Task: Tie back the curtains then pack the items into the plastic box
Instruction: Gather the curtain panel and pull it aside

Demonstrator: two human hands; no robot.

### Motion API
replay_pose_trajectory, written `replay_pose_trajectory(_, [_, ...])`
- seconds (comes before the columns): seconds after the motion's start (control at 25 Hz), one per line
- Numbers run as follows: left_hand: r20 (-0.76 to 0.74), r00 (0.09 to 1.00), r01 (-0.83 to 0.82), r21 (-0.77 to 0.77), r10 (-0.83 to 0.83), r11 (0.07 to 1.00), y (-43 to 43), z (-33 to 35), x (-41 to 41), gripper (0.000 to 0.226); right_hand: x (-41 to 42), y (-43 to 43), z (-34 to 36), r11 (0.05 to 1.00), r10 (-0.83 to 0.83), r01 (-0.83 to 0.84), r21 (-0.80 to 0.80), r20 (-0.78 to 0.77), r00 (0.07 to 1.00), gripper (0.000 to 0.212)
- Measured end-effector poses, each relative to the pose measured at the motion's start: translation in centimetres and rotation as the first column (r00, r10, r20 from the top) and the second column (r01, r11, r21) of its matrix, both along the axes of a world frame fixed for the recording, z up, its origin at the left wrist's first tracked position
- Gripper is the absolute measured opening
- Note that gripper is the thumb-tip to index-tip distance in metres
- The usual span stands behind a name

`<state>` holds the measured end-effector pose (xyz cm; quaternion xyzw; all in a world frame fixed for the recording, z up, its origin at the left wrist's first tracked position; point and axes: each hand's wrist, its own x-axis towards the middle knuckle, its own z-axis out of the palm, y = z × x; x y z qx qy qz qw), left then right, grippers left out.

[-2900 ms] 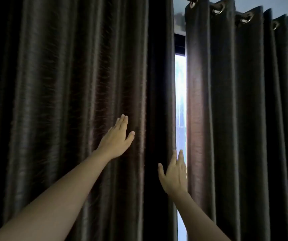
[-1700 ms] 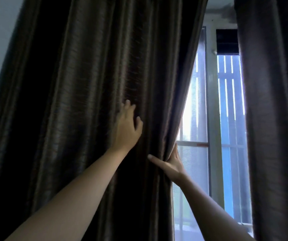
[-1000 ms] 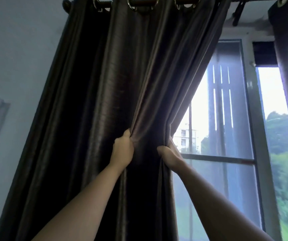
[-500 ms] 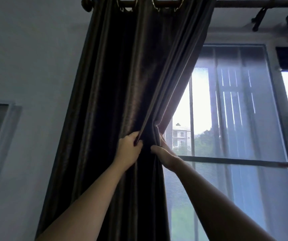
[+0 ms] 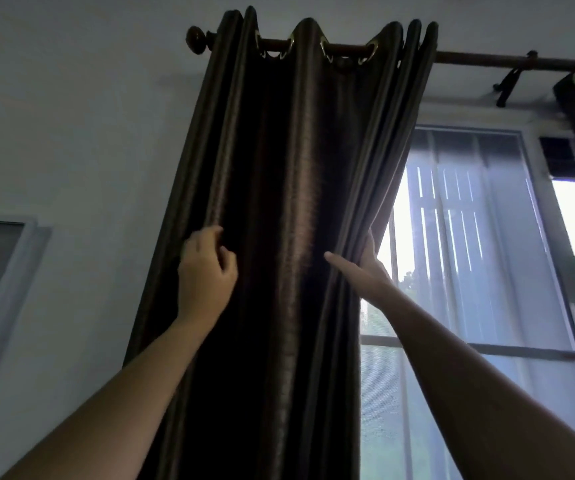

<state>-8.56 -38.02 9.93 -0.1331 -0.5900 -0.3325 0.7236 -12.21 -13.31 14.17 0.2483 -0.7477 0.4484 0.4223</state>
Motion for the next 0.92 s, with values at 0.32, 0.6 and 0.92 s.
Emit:
replay_pose_trajectory(0.32, [0.438,0.833,0.273,0.203,-0.337,0.940,-4.4,-0.4,-2.8,0.080,-0.2,-0.7,1.3,0.995,-0.097,0.096,0.020,0.039,0.995,0.086])
replay_pose_trajectory(0.6, [0.511,0.633,0.587,0.174,-0.582,0.791,-4.3,-0.2,-3.5,0.090,0.2,0.7,3.2,0.987,0.157,-0.156,-0.028,0.064,0.985,0.079])
replay_pose_trajectory(0.92, [0.571,0.548,0.697,0.093,-0.611,0.711,-3.8,0.0,-5.0,0.058,-1.0,-2.6,4.9,0.971,0.234,-0.233,-0.047,0.015,0.972,0.072])
